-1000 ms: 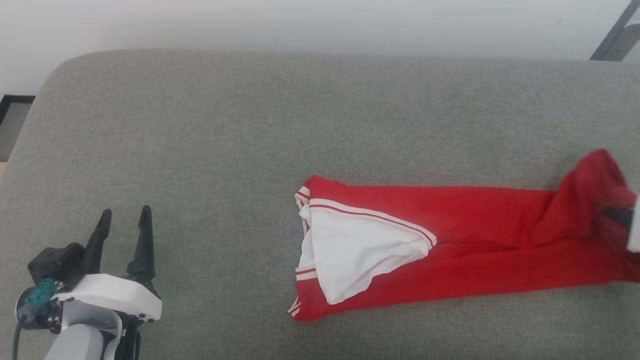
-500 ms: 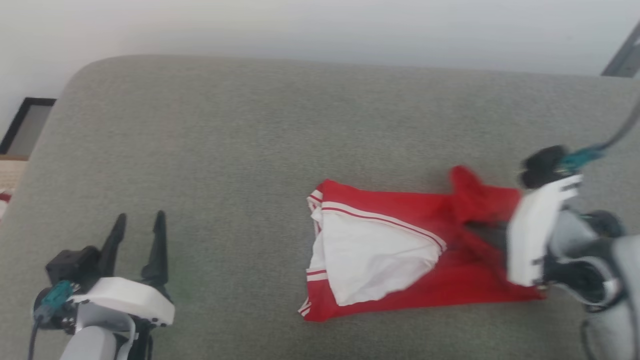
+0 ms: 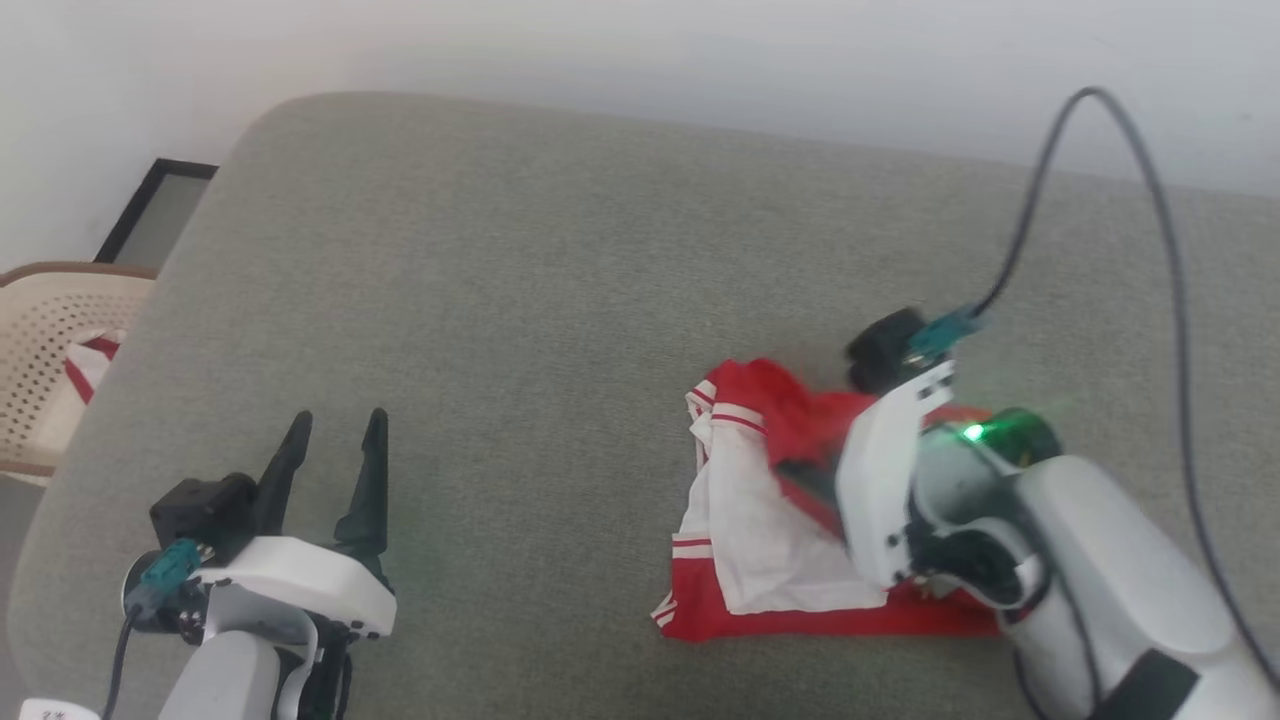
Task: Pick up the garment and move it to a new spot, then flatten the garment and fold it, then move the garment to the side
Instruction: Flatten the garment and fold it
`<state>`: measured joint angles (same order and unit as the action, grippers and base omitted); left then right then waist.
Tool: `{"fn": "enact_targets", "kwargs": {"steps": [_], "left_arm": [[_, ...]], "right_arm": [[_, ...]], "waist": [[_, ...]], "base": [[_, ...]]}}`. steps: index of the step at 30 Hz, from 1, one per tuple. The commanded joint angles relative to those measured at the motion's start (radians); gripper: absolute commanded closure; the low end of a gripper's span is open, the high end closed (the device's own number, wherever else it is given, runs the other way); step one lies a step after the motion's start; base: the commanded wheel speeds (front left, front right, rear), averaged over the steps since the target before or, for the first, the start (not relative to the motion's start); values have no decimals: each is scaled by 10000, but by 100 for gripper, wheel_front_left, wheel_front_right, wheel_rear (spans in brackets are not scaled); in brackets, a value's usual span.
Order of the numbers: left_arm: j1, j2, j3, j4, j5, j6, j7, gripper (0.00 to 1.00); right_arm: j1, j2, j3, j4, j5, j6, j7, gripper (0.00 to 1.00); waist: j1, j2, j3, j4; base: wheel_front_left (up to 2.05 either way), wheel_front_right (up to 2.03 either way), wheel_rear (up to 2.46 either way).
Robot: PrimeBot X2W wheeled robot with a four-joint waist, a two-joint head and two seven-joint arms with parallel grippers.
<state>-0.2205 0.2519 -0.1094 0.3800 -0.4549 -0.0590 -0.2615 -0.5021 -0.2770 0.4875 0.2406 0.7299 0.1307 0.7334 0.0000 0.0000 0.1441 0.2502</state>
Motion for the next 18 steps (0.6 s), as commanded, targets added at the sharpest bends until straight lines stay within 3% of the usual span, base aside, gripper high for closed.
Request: {"fn": "enact_targets", "kwargs": {"steps": [1,5,6,7,8,18], "left_arm": [[-109,-43,28,26,89,-65,-43,0],[-102,-119,101,113,136,-141,-43,0],[-100,-129,137,137,136,-150,-43,0],[-96,-133,175,159,132,-177,-43,0],[-87,-131,229,179,141,-188,-43,0],[154,47,691,214,275,-324,-43,0]], "right_arm": [[-152,103,308,248,15,-1,-212,100],[-350,162,900,787,26,-1,-556,100],[-408,168,1011,837,90,-1,-652,95],[-462,176,1089,897,148,-1,-757,54],[-522,159,1156,943,207,-1,-848,0],[-942,-517,1329,304,800,-1,-1502,0]], "waist": [[0,0,-14,96],[0,0,-49,175],[0,0,-57,170],[0,0,-65,153],[0,0,-77,123],[0,0,-344,-550]], "base": [[0,0,0],[0,0,0],[0,0,0],[0,0,0],[0,0,0],[0,0,0]]}}
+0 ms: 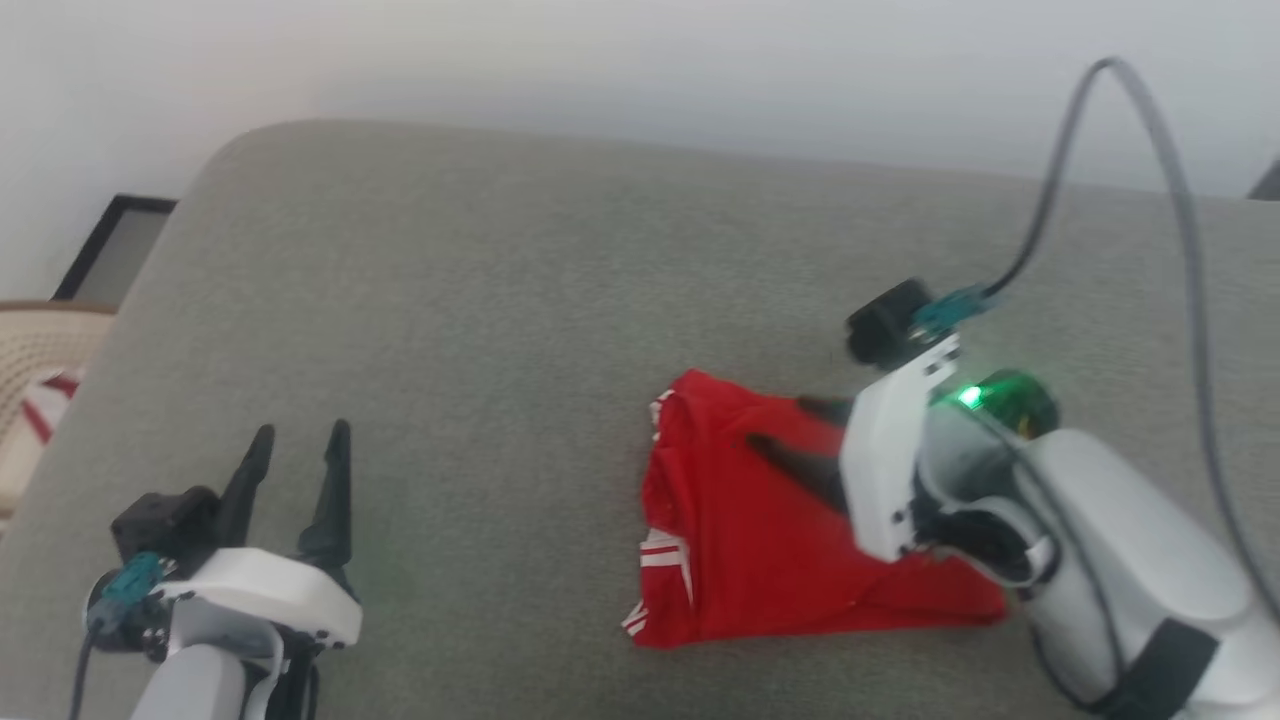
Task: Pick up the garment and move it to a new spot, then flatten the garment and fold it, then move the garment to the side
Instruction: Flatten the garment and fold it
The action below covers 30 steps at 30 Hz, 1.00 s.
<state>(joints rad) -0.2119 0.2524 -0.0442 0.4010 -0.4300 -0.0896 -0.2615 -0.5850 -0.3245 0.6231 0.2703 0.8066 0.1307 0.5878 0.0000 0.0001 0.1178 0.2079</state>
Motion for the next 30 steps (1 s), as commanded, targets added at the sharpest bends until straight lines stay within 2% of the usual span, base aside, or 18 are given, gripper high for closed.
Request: {"fn": "enact_targets", "kwargs": {"steps": [1,10,16,21,30], "left_arm": [[94,76,95,5,42,-37,-43,0],[472,348,399,-12,116,-185,-41,0],[714,491,568,-45,190,-229,-41,0],[947,578,719,-86,206,-274,-43,0],[1331,649,938,-207,127,-330,-43,0]], "right_arm": [[-132,-155,-70,-95,16,-1,-144,0],[425,-1103,-1476,-497,-555,-1,-1598,0],[1188,-1468,-2403,-532,-1171,-1,-3095,0],[2028,-1596,-3088,-307,-1626,-1,-4559,0],[3610,-1365,-3657,54,-2303,-1,-7085,0]], "waist": [[0,-1,-122,-232],[0,-1,-473,-1135],[0,-1,-725,-1687],[0,-1,-930,-2002],[0,-1,-1098,-2240]], "base": [[0,0,0],[0,0,0],[0,0,0],[0,0,0],[0,0,0]]}}
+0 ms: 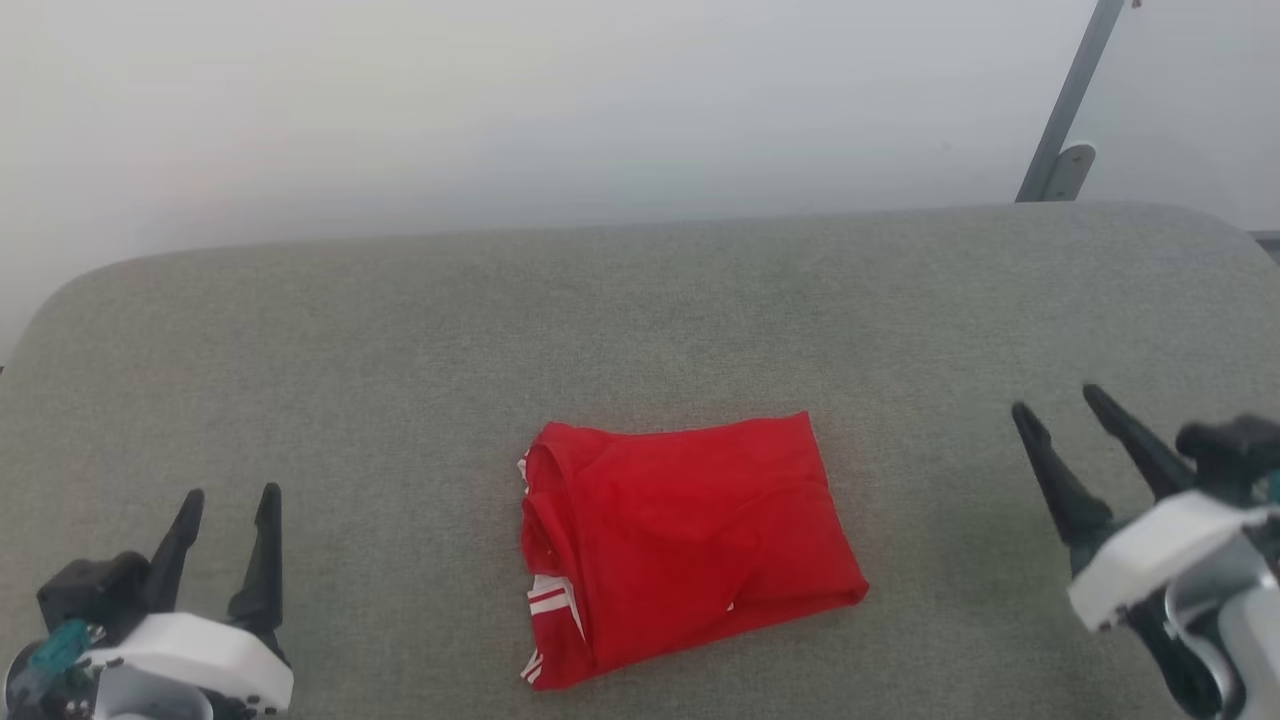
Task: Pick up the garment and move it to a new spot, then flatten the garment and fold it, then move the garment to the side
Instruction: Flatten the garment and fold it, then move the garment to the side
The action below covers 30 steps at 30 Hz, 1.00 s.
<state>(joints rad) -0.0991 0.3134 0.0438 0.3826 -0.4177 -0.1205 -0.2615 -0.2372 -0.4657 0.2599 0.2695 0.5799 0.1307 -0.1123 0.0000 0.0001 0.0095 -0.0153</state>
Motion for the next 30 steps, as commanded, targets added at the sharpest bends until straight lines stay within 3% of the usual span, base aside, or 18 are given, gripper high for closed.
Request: {"fn": "enact_targets", "kwargs": {"steps": [1,11,30], "left_arm": [[215,29,65,-18,5,-30,-41,0],[462,29,228,9,75,-66,-43,0],[518,-100,323,-26,226,-86,-43,0]], "right_arm": [[274,63,-90,158,-115,-1,-267,0],[1021,560,-773,513,-609,-1,-1347,0],[1239,917,-1013,527,-917,-1,-1434,0]], "waist": [[0,-1,-33,-12],[0,-1,-124,41],[0,-1,-96,236]], "base": [[0,0,0],[0,0,0],[0,0,0]]}}
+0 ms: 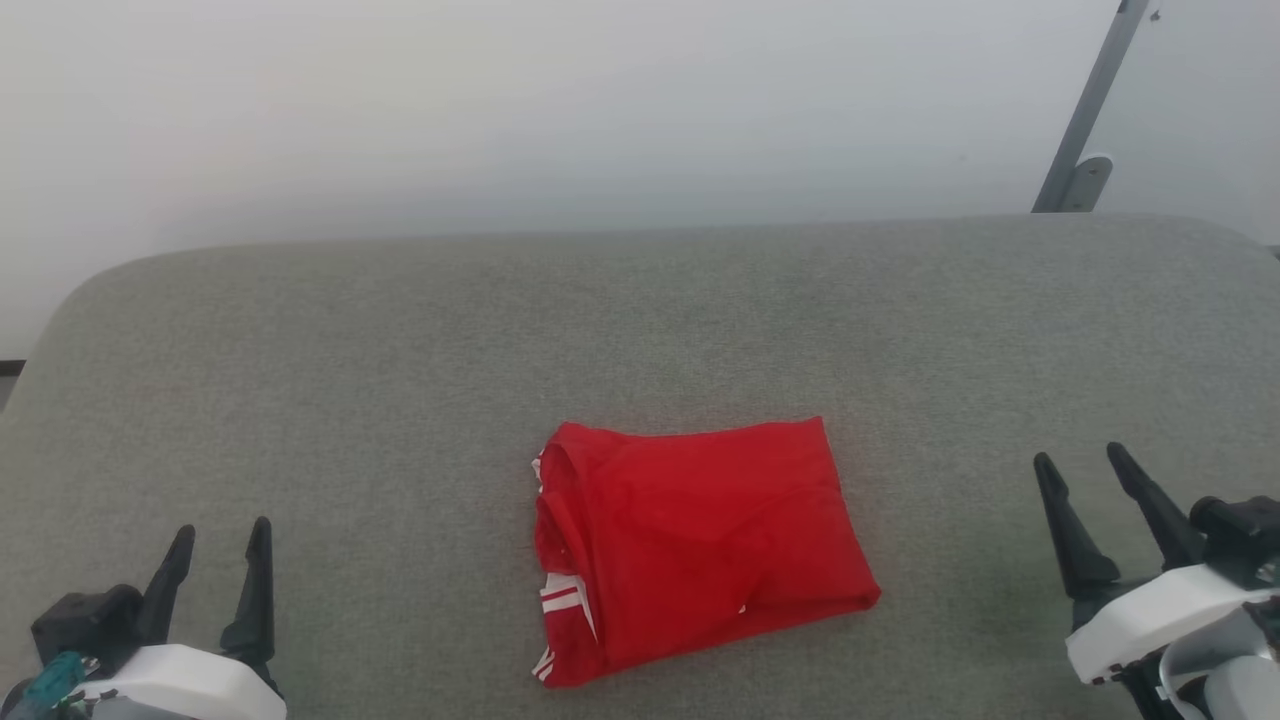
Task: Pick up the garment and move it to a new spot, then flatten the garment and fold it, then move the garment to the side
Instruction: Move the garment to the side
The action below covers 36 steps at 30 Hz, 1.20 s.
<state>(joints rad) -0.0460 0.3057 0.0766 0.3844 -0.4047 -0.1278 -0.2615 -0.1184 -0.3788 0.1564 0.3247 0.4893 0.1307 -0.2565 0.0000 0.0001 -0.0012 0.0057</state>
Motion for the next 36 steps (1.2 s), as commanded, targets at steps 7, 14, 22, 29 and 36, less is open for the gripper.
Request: {"fn": "enact_targets", "kwargs": {"steps": [7,14,22,29,36], "left_arm": [[-197,-139,-201,-135,159,-20,-43,0],[-517,-361,-506,-53,197,-27,-42,0],[-882,-600,-834,138,215,-33,-43,0],[-1098,-651,-1054,247,69,-34,-43,0],[-1290,-760,-1156,339,16,-29,-42,0]], "right_arm": [[-428,-53,877,-211,592,-1,1398,0],[-1312,-299,1849,-363,1810,-1,3635,0],[-2131,-795,2255,-70,2200,1,6564,0],[-2371,-861,2179,100,2113,1,8673,0],[-2397,-518,2028,266,2002,1,10428,100]], "waist": [[0,-1,280,419],[0,-1,770,986],[0,-1,1334,1655],[0,-1,1668,2030],[0,-1,1965,2265]], "base": [[0,0,0],[0,0,0],[0,0,0],[0,0,0],[0,0,0]]}}
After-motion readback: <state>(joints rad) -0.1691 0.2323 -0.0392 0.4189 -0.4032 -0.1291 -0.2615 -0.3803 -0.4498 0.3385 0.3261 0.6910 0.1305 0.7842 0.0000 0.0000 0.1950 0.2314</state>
